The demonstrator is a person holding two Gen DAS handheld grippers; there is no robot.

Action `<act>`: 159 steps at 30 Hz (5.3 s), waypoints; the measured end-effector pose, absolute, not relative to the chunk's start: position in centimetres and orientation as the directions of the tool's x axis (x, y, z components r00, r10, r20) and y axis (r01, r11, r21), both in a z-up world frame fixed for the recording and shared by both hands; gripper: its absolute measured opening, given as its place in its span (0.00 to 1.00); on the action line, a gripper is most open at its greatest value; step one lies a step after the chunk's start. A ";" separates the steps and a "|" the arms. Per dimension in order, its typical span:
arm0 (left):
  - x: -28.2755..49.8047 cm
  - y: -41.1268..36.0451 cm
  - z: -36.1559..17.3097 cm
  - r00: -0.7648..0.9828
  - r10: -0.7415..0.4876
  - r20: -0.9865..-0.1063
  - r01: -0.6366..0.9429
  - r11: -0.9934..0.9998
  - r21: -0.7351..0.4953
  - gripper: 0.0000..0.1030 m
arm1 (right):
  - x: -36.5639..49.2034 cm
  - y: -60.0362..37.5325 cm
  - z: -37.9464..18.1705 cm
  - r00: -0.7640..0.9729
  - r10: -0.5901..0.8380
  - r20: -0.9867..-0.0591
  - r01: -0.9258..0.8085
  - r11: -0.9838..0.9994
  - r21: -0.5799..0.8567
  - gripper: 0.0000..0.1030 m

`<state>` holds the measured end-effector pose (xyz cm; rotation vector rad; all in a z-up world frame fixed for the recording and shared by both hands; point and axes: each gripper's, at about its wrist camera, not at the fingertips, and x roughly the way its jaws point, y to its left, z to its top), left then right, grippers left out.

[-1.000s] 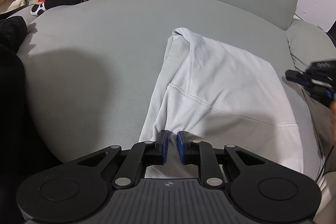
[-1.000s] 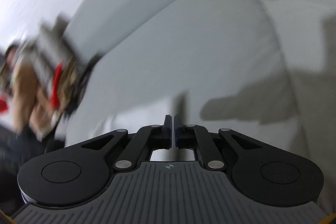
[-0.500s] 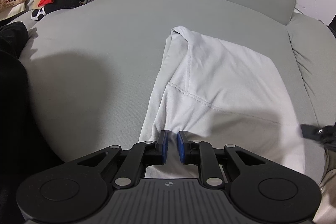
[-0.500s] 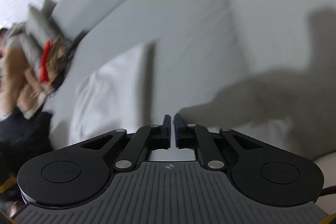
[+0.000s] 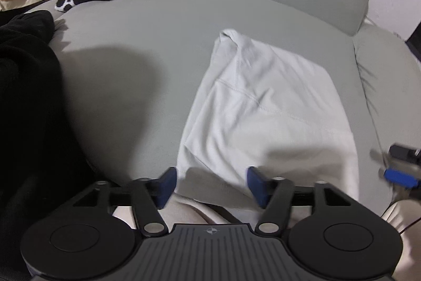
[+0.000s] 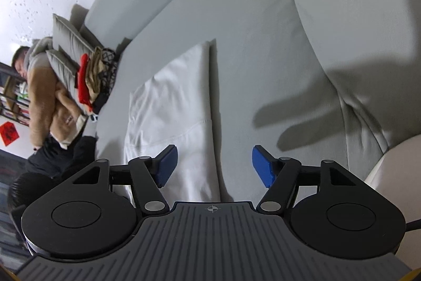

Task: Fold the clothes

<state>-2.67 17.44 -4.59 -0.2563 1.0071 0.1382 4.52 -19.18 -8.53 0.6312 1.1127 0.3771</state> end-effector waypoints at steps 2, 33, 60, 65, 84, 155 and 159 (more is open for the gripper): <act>-2.6 17.6 -4.2 0.539 0.011 -0.842 -0.238 0.961 -0.140 0.65 | 4.6 -18.7 -8.6 0.399 0.581 -0.709 0.025 0.766 0.642 0.67; -1.1 20.8 -5.5 0.557 -0.076 -0.827 -0.253 0.933 -0.255 0.73 | 4.6 -18.0 -9.9 0.365 0.588 -0.722 0.034 0.767 0.641 0.67; 5.9 23.3 -9.2 0.533 -0.428 -0.730 -0.035 0.851 -0.524 0.73 | 11.4 -17.5 -15.5 0.331 0.776 -0.537 0.009 0.566 0.824 0.65; 8.5 22.3 -10.3 0.448 -0.540 -0.713 0.030 0.805 -0.592 0.83 | 13.5 -15.8 -15.6 0.327 0.774 -0.541 -0.042 0.584 0.810 0.66; 12.1 18.7 -11.5 0.450 -0.550 -0.703 0.098 0.813 -0.574 0.49 | 18.0 -10.1 -16.7 0.445 0.666 -0.599 -0.173 0.720 0.672 0.09; 22.5 -20.2 -4.8 0.540 -0.585 -0.605 0.332 0.809 -0.485 0.39 | 19.1 -45.7 -0.4 0.732 -0.026 -0.680 0.238 0.946 0.219 0.43; 20.6 -21.5 -0.9 0.627 -0.506 -0.592 0.361 0.862 -0.355 0.43 | 17.2 -44.0 2.7 0.692 -0.016 -0.722 0.224 0.955 0.194 0.57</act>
